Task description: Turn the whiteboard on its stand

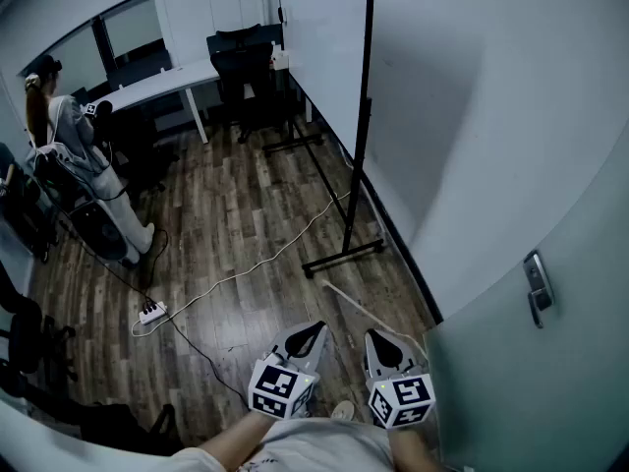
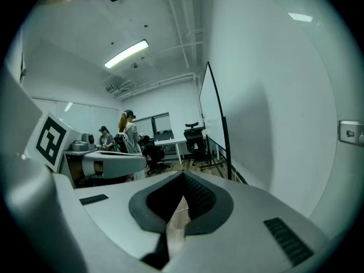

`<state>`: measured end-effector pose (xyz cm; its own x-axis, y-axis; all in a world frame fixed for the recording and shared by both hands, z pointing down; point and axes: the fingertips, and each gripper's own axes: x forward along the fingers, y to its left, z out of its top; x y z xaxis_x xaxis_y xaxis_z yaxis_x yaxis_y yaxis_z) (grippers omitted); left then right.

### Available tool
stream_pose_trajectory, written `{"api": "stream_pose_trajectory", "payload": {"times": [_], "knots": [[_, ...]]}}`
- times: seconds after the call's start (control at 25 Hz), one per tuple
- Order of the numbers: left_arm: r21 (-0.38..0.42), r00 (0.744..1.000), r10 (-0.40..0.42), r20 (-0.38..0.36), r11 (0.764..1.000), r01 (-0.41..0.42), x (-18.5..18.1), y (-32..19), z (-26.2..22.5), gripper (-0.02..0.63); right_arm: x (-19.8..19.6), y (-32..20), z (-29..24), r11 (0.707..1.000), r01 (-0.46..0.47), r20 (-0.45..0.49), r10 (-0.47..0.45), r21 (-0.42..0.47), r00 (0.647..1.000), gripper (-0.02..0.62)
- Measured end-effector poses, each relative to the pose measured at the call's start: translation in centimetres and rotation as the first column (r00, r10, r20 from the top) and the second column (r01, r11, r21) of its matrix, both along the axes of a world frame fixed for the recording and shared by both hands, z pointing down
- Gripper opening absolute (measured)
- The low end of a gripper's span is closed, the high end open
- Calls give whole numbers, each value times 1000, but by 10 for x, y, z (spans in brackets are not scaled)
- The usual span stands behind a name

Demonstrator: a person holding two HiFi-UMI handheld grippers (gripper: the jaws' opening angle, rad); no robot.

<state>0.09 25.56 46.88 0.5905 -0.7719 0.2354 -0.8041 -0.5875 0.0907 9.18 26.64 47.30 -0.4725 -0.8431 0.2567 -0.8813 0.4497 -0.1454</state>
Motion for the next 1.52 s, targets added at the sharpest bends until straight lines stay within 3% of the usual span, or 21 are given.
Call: {"api": "stream_pose_trajectory", "payload": {"times": [0.56, 1.12, 1.32, 1.52], "knots": [[-3, 1000, 20, -18, 1000, -20, -14, 5, -3, 11, -19, 8, -4, 1000, -18, 20, 18, 15, 1000, 6], [24, 998, 63, -28, 998, -62, -67, -3, -10, 11, -76, 10, -4, 998, -62, 23, 61, 22, 998, 6], [18, 996, 83, -21, 996, -83, -71, -13, -1, 11, -84, -5, 1, 998, -63, 28, 62, 15, 998, 6], [12, 997, 69, -34, 998, -68, -74, -55, -2, 11, -92, -45, 8, 999, -47, 36, 46, 11, 998, 6]]}}
